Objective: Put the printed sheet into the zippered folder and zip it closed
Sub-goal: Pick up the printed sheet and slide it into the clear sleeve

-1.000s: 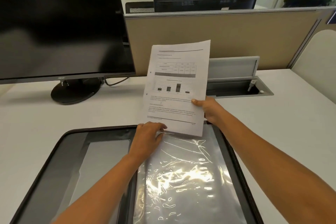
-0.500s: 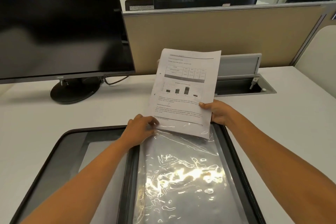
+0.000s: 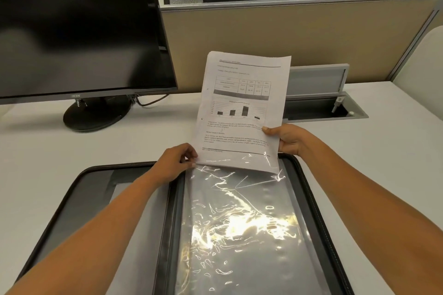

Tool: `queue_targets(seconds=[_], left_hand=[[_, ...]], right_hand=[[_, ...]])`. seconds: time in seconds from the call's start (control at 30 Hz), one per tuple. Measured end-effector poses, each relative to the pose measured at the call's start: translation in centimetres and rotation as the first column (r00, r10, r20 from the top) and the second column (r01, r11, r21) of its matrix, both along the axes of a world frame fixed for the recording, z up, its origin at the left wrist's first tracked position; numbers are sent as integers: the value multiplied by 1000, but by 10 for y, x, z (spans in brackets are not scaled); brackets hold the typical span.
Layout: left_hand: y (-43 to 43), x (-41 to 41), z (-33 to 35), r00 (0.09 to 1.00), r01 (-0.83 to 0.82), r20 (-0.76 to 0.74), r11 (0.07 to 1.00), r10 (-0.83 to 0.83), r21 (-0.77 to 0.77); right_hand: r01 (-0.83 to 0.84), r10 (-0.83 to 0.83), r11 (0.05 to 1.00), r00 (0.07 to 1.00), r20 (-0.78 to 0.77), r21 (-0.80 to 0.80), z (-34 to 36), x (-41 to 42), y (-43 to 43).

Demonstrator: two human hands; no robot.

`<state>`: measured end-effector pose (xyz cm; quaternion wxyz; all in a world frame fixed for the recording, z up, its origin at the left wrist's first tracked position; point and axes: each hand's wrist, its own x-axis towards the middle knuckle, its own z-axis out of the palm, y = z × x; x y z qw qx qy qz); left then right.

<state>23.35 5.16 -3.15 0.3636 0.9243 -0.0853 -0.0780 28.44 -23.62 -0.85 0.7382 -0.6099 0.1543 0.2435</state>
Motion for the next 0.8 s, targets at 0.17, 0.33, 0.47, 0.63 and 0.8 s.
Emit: queue_targets(seconds=[0.17, 0.33, 0.47, 0.63, 0.8], left_hand=[[3, 1, 1, 1000, 9, 20, 1000, -8, -22], [4, 0, 0, 999, 11, 46, 1000, -10, -29], [3, 3, 2, 998, 37, 46, 999, -36, -15], [0, 8, -3, 996, -61, 62, 997, 64, -50], [-8, 20, -5, 900, -433, -107, 838, 423, -332]], right_hand=[[12, -12, 1000, 1000, -27, 22, -2, 1, 1], [-39, 33, 994, 997, -64, -104, 0, 6, 4], [-129, 118, 965, 991, -62, -227, 0, 4, 13], [-119, 113, 954, 993, -35, -277, -7, -1, 18], [-198, 201, 927, 979, -24, -320, -13, -8, 10]])
